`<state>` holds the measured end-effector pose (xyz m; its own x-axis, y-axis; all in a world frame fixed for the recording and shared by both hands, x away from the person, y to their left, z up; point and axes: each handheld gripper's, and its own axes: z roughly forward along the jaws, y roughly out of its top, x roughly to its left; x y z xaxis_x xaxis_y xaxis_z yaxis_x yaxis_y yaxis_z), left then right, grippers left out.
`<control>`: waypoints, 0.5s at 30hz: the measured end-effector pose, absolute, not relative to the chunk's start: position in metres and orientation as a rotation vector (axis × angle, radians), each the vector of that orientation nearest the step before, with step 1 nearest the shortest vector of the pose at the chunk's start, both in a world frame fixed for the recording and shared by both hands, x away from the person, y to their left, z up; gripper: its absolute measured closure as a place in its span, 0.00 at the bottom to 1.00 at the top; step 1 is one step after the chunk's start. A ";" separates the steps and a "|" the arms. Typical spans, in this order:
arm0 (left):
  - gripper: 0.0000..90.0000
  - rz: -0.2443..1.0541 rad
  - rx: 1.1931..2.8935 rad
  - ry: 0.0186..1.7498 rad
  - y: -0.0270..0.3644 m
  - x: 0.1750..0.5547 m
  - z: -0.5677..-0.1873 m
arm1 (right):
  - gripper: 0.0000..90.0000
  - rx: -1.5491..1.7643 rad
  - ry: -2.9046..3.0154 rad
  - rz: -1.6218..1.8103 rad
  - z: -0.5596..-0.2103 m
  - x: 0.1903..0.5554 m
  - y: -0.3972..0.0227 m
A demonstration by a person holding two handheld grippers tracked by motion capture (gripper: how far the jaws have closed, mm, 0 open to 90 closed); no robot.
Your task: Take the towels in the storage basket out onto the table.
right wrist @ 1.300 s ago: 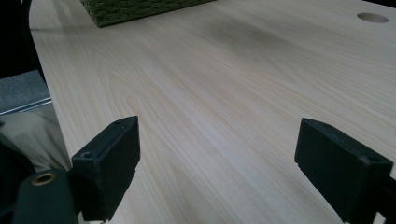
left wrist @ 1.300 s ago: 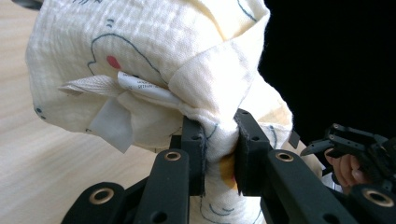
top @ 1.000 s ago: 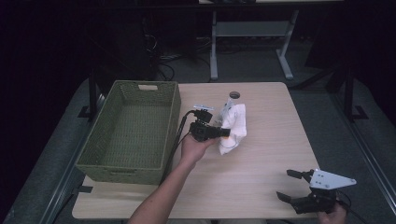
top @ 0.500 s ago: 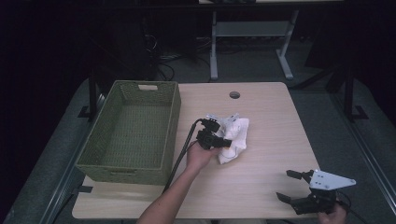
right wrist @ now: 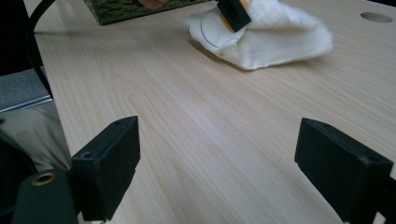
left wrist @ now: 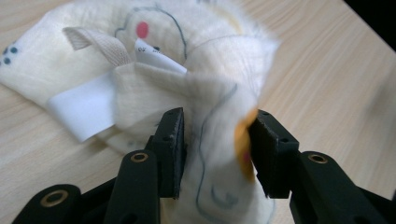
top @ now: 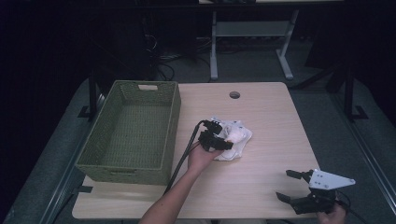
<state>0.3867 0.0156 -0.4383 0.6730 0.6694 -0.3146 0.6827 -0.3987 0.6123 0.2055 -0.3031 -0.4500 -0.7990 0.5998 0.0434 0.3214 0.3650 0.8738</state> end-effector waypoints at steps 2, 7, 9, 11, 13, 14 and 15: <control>0.61 -0.005 2.146 1.034 0.016 0.385 -0.437 | 0.15 0.818 2.347 1.406 -0.450 0.206 -0.303; 0.57 -0.015 2.116 1.047 0.019 0.384 -0.436 | 0.15 0.818 2.346 1.408 -0.450 0.205 -0.303; 0.55 -0.004 2.109 1.053 0.019 0.384 -0.436 | 0.15 0.817 2.348 1.406 -0.450 0.205 -0.303; 0.53 -0.007 2.090 1.061 0.022 0.383 -0.434 | 0.15 0.821 2.350 1.407 -0.450 0.206 -0.303; 0.52 0.005 2.092 1.051 0.023 0.382 -0.434 | 0.15 0.817 2.349 1.404 -0.450 0.206 -0.303; 0.51 -0.002 2.090 1.054 0.023 0.382 -0.433 | 0.15 0.822 2.351 1.403 -0.450 0.206 -0.302; 0.50 -0.002 2.090 1.054 0.023 0.382 -0.433 | 0.15 0.822 2.351 1.403 -0.450 0.206 -0.302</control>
<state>0.3817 0.0227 -0.4335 0.6560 0.6814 -0.3245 0.6825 -0.3520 0.6406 0.2061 -0.3025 -0.4503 -0.7979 0.6009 0.0471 0.3268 0.3656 0.8715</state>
